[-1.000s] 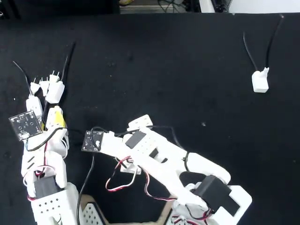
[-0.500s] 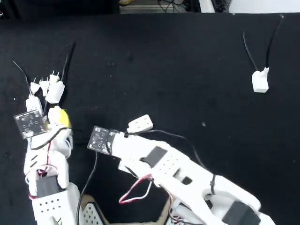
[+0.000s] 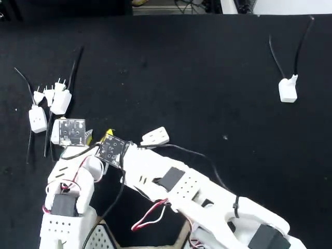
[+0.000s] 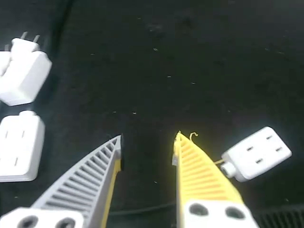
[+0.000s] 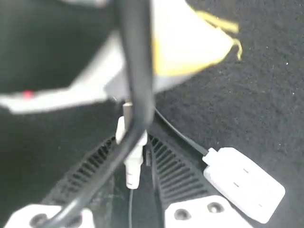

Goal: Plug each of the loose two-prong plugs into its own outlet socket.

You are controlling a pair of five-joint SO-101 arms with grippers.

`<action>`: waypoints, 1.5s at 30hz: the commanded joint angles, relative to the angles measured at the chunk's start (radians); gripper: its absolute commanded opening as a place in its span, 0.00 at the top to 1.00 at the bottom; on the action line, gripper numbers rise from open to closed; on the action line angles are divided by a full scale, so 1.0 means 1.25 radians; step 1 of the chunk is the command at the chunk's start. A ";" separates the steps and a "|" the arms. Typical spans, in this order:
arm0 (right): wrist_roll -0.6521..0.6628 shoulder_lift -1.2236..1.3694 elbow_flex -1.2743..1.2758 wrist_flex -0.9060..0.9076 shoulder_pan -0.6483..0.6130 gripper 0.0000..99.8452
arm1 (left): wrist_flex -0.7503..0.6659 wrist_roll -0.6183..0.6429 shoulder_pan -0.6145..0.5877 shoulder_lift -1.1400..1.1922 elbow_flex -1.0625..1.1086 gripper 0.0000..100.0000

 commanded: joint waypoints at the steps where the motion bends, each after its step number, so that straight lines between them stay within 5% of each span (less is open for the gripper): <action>1: -0.009 -0.004 -0.002 -0.023 -0.014 0.99 | 0.017 -0.004 0.033 -0.005 0.017 0.82; 12: -0.026 -0.083 0.037 -0.045 -0.011 0.99 | 0.010 0.002 0.028 -0.005 0.017 0.82; 24: -0.081 -0.131 0.126 -0.169 -0.011 0.99 | -0.038 0.184 -0.069 -0.005 -0.003 0.81; 31: -0.082 -0.131 0.133 -0.191 -0.010 0.99 | 0.000 0.122 0.046 -0.005 -0.002 0.82; 45: -0.122 -0.177 0.132 -0.188 0.028 0.99 | 0.000 0.097 0.028 -0.005 0.015 0.82</action>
